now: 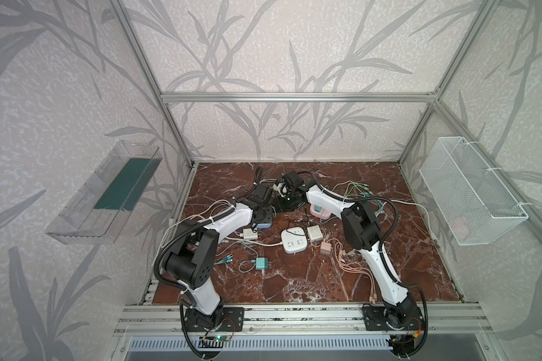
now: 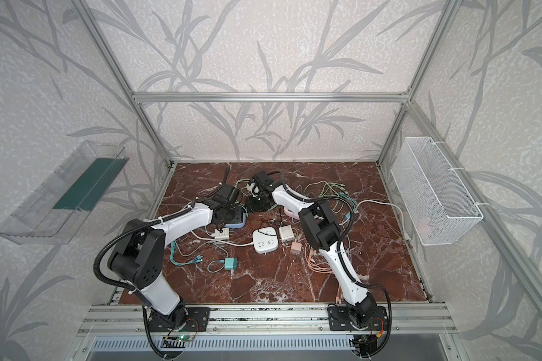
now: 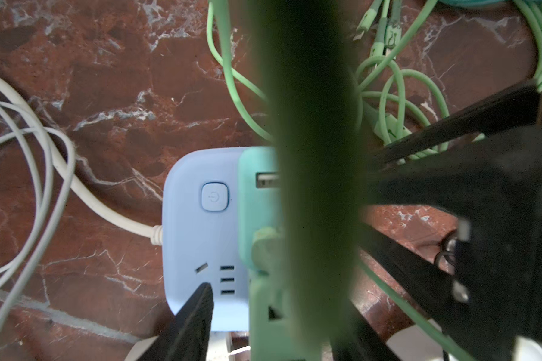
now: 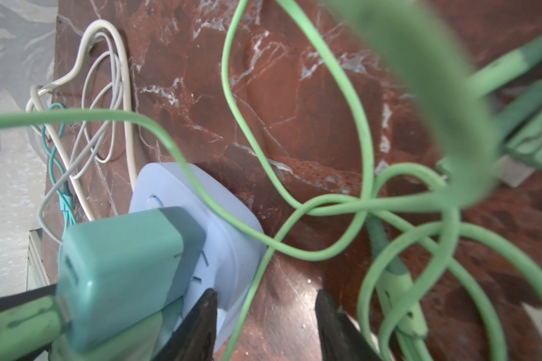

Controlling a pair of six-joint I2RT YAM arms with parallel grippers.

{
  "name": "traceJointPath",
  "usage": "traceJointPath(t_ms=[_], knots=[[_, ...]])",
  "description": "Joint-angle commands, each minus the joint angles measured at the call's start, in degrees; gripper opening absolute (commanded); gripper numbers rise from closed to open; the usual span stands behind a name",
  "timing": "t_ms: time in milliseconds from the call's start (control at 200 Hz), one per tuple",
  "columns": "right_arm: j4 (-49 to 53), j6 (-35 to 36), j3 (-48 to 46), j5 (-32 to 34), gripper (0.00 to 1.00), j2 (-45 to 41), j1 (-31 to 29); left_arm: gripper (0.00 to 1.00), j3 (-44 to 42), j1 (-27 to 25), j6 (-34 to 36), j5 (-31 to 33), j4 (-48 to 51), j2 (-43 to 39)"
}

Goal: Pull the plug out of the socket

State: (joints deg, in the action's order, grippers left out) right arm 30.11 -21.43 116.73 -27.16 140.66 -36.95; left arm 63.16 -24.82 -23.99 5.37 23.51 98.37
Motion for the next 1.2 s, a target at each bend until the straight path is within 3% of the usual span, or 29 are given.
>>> traceJointPath(t_ms=[0,835,1195], knots=[[-0.3,0.3,-0.1,-1.7,0.53,1.0,0.1,0.57,1.8,-0.3,0.5,1.7,0.4,1.3],[2.9,3.2,-3.0,-1.4,0.54,0.4,-0.7,0.3,0.8,-0.4,0.4,0.0,-2.7,1.2],[8.1,6.6,-2.8,1.7,0.49,1.1,-1.0,0.23,1.2,-0.4,1.1,-0.8,-3.1,-0.2]])
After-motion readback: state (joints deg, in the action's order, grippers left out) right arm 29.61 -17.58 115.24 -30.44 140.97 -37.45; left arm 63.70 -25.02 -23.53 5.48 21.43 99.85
